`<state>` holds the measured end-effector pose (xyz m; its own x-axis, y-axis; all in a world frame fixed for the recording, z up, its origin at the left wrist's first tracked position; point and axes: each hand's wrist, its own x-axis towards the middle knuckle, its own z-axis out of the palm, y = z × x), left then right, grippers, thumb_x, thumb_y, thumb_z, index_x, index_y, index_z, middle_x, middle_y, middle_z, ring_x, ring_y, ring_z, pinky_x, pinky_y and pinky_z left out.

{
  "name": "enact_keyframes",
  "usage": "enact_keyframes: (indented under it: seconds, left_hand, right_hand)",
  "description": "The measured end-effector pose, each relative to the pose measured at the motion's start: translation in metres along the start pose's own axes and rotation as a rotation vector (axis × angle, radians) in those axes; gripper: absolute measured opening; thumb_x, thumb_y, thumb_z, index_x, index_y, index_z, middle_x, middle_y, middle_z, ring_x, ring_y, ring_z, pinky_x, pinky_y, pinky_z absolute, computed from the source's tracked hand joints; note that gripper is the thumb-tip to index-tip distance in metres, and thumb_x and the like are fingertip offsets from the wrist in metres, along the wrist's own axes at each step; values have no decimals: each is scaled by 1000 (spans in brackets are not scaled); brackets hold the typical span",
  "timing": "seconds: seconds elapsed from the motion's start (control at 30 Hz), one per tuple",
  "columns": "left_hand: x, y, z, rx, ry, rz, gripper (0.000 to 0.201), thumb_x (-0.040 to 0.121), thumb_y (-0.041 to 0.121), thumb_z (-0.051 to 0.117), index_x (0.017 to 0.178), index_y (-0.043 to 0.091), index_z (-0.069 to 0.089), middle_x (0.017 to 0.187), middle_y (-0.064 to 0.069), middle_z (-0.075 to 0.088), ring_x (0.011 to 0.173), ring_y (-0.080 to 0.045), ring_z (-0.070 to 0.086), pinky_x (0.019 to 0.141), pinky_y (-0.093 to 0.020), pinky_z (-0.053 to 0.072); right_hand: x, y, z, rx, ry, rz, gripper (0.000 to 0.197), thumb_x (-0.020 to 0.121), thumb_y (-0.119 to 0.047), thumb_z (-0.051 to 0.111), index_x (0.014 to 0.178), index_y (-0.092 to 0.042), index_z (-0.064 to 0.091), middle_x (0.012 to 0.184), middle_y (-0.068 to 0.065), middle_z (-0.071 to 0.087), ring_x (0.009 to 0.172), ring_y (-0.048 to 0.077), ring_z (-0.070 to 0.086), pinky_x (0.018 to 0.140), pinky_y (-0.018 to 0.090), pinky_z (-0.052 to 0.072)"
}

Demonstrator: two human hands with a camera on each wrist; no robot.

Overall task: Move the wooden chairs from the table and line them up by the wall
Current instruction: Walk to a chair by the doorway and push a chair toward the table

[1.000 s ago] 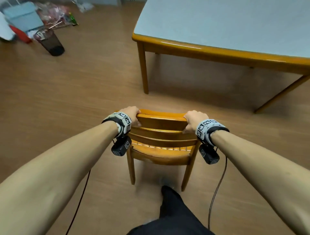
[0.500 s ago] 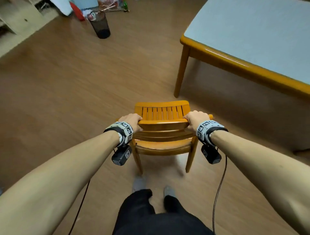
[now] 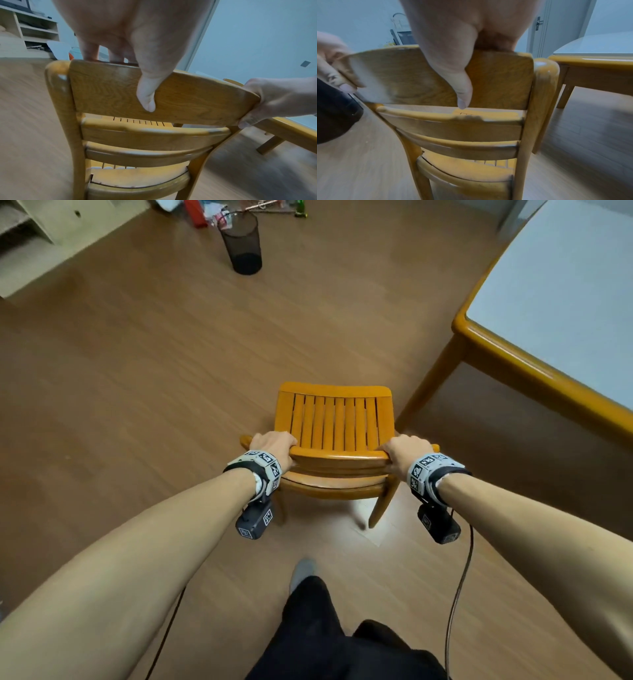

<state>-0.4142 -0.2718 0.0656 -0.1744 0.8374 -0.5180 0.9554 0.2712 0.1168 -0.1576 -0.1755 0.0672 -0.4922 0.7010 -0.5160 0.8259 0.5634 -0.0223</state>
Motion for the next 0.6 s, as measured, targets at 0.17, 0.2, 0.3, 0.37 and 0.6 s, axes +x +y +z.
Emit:
enact_keyframes:
  seconds: [0.17, 0.2, 0.3, 0.37, 0.6]
  left_hand:
    - [93, -28, -36, 40, 0, 49, 35, 89, 34, 72, 123, 34, 64, 113, 2, 68, 111, -25, 59, 90, -38, 39]
    - [112, -32, -47, 47, 0, 58, 35, 89, 33, 72, 123, 34, 64, 113, 3, 68, 111, -25, 59, 89, -38, 39]
    - [168, -37, -83, 53, -5, 76, 32, 88, 32, 72, 120, 35, 64, 112, 3, 68, 109, -25, 59, 88, -38, 40]
    - [206, -39, -109, 55, -8, 85, 33, 88, 32, 73, 121, 35, 65, 112, 3, 68, 108, -25, 60, 88, -36, 41]
    - [346, -34, -209, 104, -43, 49, 32, 89, 31, 71, 120, 39, 67, 109, 3, 69, 97, -25, 65, 76, -33, 51]
  right_hand:
    - [80, 4, -32, 28, -26, 25, 10, 93, -29, 63, 100, -34, 68, 80, -10, 63, 74, 17, 63, 67, 33, 56]
    - [95, 7, -40, 36, -22, 32, 11, 93, -29, 63, 101, -34, 69, 79, -10, 63, 74, 17, 63, 67, 33, 56]
    - [143, 20, -67, 53, -19, 60, 19, 94, -29, 63, 110, -38, 68, 87, -8, 66, 78, 18, 63, 69, 33, 55]
    - [178, 31, -86, 65, -14, 67, 22, 94, -28, 62, 112, -39, 68, 93, -6, 68, 82, 20, 64, 72, 35, 55]
    - [310, 86, -175, 38, -29, 92, 24, 90, -25, 60, 109, -37, 68, 100, -1, 70, 88, 27, 63, 69, 32, 47]
